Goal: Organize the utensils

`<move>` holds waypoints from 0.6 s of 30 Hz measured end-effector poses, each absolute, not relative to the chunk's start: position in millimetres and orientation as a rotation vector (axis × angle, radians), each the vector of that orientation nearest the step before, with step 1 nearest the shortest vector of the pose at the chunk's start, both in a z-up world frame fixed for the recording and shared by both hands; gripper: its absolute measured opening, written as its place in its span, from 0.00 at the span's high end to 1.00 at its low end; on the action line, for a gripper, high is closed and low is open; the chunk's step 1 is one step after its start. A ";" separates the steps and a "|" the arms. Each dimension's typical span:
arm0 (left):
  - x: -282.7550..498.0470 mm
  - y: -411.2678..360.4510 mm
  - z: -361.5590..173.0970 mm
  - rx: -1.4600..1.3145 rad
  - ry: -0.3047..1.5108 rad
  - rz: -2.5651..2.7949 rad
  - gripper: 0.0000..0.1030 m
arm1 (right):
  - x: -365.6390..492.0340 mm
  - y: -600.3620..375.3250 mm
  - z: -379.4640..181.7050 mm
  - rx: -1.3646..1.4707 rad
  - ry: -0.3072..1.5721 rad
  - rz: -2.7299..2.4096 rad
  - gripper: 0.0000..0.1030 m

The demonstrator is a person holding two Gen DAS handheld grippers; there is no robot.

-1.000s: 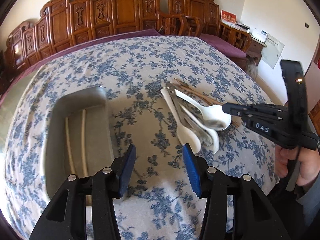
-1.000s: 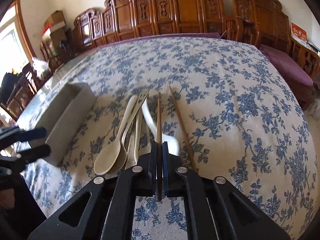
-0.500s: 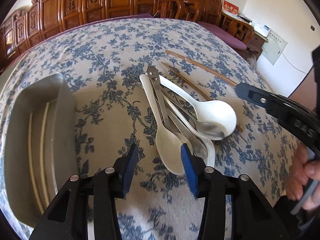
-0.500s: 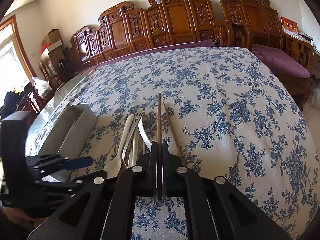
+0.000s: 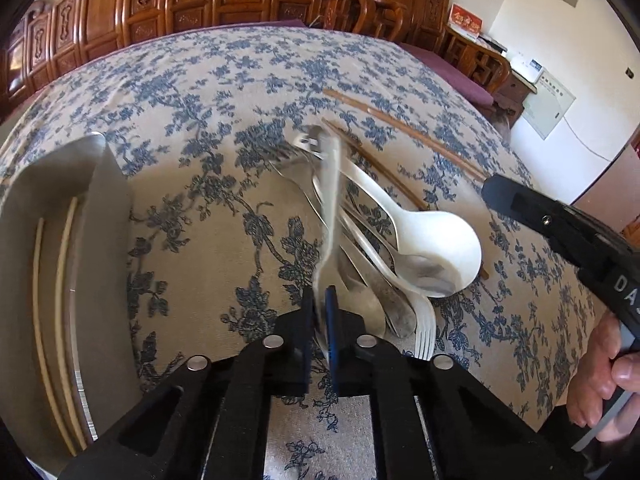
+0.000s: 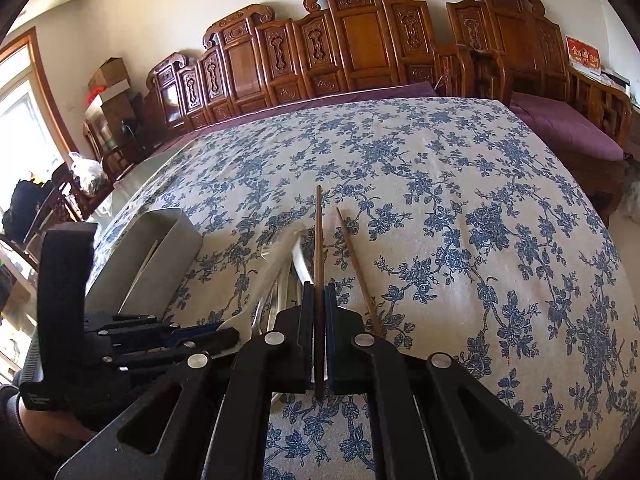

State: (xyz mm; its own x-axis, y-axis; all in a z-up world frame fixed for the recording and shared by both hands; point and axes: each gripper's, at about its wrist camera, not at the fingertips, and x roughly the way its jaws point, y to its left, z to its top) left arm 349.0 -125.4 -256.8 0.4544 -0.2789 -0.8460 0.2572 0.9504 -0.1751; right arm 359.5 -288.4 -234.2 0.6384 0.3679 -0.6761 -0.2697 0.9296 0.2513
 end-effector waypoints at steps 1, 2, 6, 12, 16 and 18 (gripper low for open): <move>348.2 -124.4 -254.8 -0.019 1.044 -0.331 0.96 | 358.9 -287.9 -233.8 0.130 0.798 0.366 0.94; 347.8 -123.7 -253.3 -0.015 1.043 -0.330 0.96 | 358.5 -287.0 -233.1 0.129 0.795 0.368 0.94; 342.7 -116.1 -242.9 -0.001 1.021 -0.322 0.97 | 356.7 -283.1 -230.0 0.122 0.787 0.377 0.94; 333.0 -98.1 -223.2 0.011 0.974 -0.303 0.97 | 352.2 -273.1 -220.8 0.102 0.764 0.397 0.94; 324.1 -79.9 -211.6 0.003 0.955 -0.293 0.96 | 347.5 -263.7 -214.8 0.085 0.749 0.417 0.94; 321.4 -70.6 -205.5 -0.004 0.945 -0.284 0.96 | 345.4 -258.6 -211.5 0.077 0.742 0.429 0.94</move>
